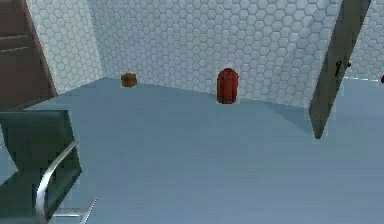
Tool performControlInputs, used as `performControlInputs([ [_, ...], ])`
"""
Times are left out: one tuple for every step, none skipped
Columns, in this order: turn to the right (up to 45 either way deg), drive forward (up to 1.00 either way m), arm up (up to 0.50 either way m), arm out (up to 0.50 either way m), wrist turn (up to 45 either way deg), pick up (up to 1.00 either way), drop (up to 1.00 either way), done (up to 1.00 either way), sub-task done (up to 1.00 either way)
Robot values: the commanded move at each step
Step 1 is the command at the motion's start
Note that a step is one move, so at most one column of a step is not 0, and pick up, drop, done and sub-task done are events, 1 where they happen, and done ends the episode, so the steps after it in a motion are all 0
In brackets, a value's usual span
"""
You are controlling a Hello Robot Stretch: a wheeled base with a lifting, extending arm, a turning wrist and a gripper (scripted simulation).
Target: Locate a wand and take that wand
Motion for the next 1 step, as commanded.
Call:
performControlInputs([
  [-9.0,0.0,0.0,0.0,0.0,0.0,0.0,0.0,0.0],
])
